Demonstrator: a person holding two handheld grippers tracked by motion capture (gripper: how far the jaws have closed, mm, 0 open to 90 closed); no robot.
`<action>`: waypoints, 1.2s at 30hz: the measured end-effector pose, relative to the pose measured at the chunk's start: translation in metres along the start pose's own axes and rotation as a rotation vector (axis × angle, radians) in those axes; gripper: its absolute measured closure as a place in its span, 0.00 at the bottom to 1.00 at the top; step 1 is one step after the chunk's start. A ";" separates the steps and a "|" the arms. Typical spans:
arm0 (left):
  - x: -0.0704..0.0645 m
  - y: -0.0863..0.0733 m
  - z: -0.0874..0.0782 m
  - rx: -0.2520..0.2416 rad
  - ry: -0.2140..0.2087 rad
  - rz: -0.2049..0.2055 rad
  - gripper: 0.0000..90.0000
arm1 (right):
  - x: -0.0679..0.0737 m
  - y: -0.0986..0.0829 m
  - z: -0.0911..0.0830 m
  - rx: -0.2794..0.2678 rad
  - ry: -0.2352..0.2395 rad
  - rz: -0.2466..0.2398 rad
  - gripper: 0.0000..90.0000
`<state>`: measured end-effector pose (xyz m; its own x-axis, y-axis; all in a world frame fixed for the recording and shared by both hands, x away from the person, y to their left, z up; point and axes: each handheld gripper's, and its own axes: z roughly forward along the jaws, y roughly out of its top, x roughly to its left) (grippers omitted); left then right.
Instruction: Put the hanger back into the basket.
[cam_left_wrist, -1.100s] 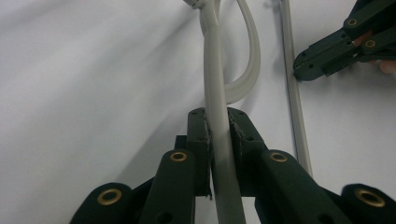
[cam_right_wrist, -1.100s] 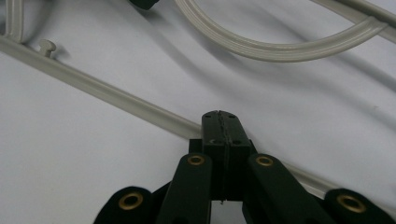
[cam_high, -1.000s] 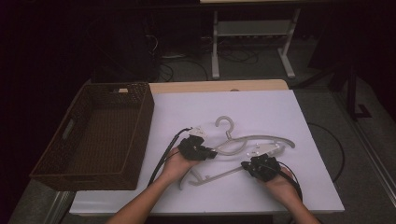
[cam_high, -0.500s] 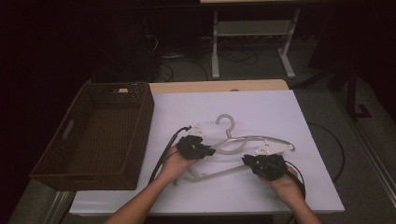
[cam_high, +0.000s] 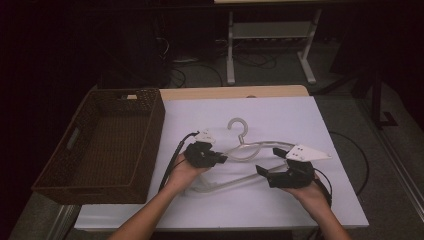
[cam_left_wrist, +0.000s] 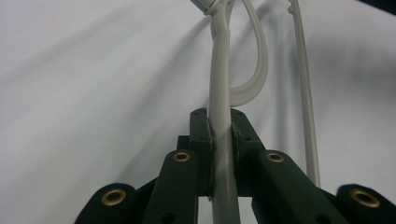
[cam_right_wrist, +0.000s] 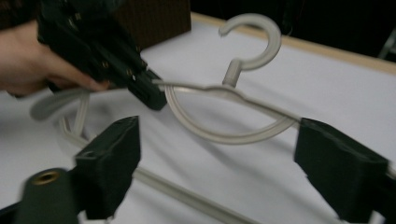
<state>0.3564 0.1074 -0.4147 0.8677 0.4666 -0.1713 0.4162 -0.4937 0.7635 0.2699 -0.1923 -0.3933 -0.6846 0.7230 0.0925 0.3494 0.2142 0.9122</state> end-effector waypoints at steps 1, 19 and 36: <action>0.000 0.001 -0.004 0.000 -0.002 -0.002 0.92 | 0.000 0.003 -0.003 -0.030 0.003 0.000 0.10; 0.000 0.023 -0.057 -0.044 0.066 -0.044 0.92 | -0.002 0.026 -0.022 -0.147 0.000 0.001 0.03; 0.010 0.051 -0.119 -0.035 0.166 -0.055 0.92 | -0.003 0.029 -0.022 -0.164 0.010 -0.004 0.03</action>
<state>0.3536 0.1744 -0.3034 0.7861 0.6082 -0.1103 0.4494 -0.4399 0.7775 0.2681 -0.2033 -0.3582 -0.6922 0.7159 0.0917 0.2381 0.1067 0.9654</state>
